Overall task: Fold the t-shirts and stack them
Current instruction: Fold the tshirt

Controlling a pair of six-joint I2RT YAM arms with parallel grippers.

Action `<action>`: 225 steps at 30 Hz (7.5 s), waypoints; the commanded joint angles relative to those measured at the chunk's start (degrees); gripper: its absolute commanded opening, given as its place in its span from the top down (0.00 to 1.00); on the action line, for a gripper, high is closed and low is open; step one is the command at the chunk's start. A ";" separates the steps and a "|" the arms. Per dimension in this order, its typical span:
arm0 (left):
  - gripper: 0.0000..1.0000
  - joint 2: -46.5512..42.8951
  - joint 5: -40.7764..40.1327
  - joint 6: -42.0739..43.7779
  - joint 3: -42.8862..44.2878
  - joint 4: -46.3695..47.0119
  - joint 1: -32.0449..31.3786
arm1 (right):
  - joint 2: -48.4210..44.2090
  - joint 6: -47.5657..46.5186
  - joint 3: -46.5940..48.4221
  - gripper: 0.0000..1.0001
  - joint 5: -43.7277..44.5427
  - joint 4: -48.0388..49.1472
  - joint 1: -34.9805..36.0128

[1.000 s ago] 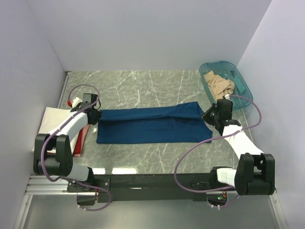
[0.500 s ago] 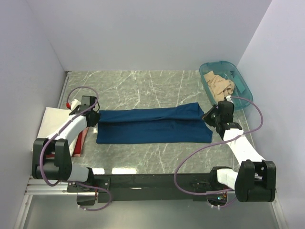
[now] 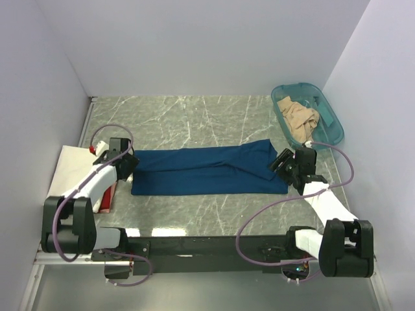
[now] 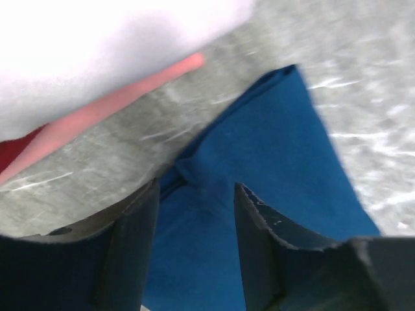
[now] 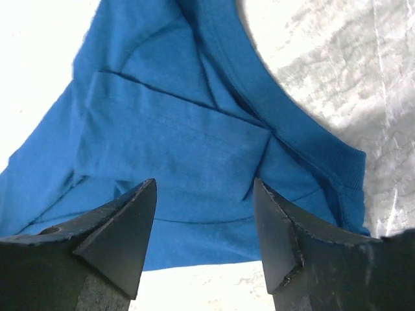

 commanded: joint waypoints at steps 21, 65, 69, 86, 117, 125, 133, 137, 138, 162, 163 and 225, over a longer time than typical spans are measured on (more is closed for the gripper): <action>0.47 -0.98 6.40 8.04 8.04 2.67 -11.36 | 31.89 -7.77 35.71 0.53 13.58 -8.70 16.32; 0.51 2.01 6.41 8.75 8.05 3.20 -14.44 | 37.53 -7.86 38.09 0.65 18.59 -7.92 20.46; 0.51 2.63 6.67 8.83 8.22 3.28 -14.44 | 38.05 -8.30 39.75 0.65 19.12 -8.53 20.37; 0.51 3.86 7.11 8.92 8.40 3.73 -14.44 | 40.25 -8.56 39.32 0.67 18.95 -8.97 20.72; 0.52 3.86 8.16 9.45 7.08 5.22 -14.44 | 10.56 -1.27 14.80 1.00 15.34 -3.96 28.09; 0.52 4.13 8.69 9.89 6.56 5.83 -14.44 | 7.12 3.83 10.05 1.00 17.98 -2.38 34.51; 0.52 4.13 8.78 10.42 6.38 6.01 -14.44 | 8.70 6.03 8.12 1.00 20.97 -1.50 37.86; 0.51 4.30 9.48 10.24 5.94 6.80 -14.44 | 10.54 5.50 8.73 1.00 20.71 -1.41 37.86; 0.51 4.30 9.74 10.24 5.85 6.89 -14.44 | 11.50 5.41 8.99 1.00 20.36 -1.15 37.94; 0.51 7.38 13.17 10.94 9.27 10.40 -24.35 | 6.42 0.49 10.68 0.63 21.58 -8.80 22.23; 0.52 7.55 13.61 11.46 9.89 11.01 -25.68 | 6.33 0.58 9.80 0.63 21.15 -8.45 21.26; 0.87 36.56 1.13 28.95 42.67 4.17 -57.77 | 3.43 -1.97 5.30 1.00 1.81 -3.78 4.55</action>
